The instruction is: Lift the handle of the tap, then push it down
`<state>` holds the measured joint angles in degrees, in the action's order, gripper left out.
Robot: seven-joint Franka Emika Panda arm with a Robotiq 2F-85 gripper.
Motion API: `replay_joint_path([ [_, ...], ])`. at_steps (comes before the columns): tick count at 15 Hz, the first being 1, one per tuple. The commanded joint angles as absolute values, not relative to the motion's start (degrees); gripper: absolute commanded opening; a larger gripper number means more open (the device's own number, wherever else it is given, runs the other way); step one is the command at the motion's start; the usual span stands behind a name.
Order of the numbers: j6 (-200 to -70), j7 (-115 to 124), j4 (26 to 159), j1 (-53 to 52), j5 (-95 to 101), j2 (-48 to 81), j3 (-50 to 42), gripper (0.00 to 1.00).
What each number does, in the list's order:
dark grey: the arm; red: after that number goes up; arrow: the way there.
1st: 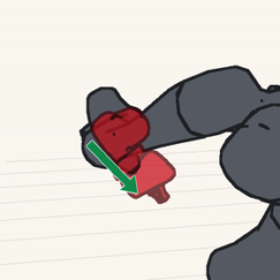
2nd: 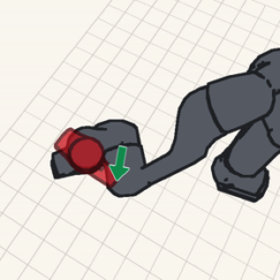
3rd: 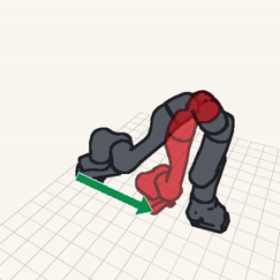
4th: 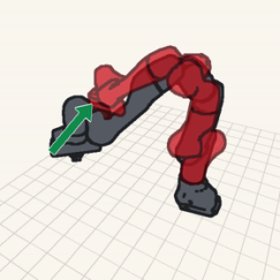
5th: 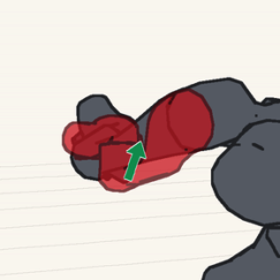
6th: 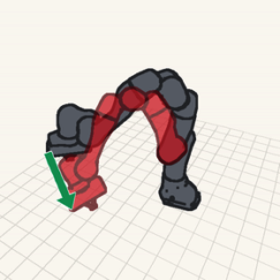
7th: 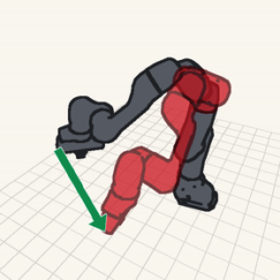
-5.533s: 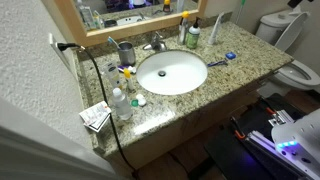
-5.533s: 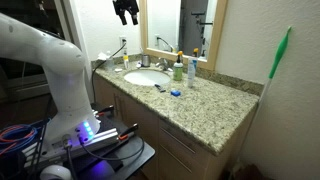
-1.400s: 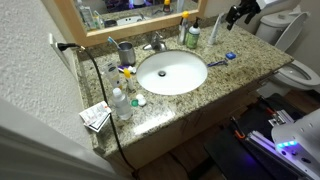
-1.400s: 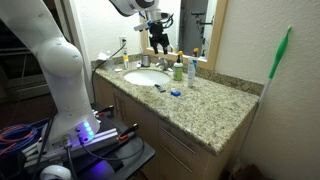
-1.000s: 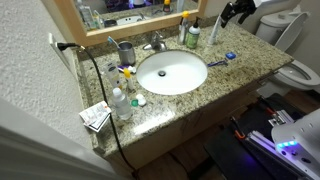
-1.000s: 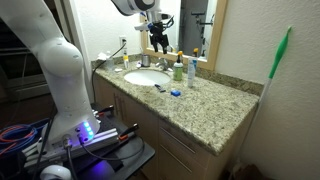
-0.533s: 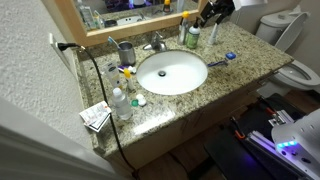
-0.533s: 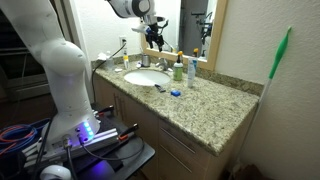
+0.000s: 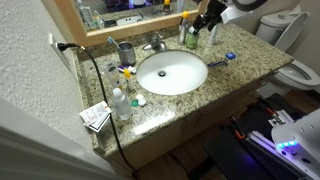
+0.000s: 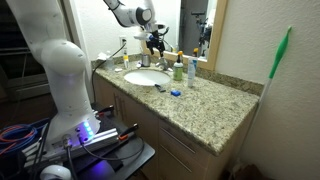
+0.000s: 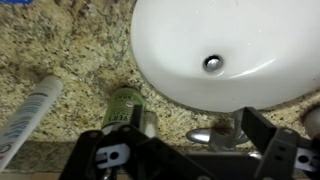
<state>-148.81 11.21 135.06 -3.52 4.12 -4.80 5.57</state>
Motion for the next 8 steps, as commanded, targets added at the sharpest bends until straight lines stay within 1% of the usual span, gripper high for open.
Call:
replay_joint_path([
  [1,-158.2,11.0,128.6,-5.1,6.2,7.5,6.8,1.00],
  [3,-162.3,11.1,127.1,-6.5,3.6,9.3,7.1,1.00],
  [4,-160.5,11.1,130.1,-6.4,4.6,6.8,6.0,1.00],
  [8,-162.1,10.9,127.3,-7.4,3.7,9.4,6.2,1.00],
])
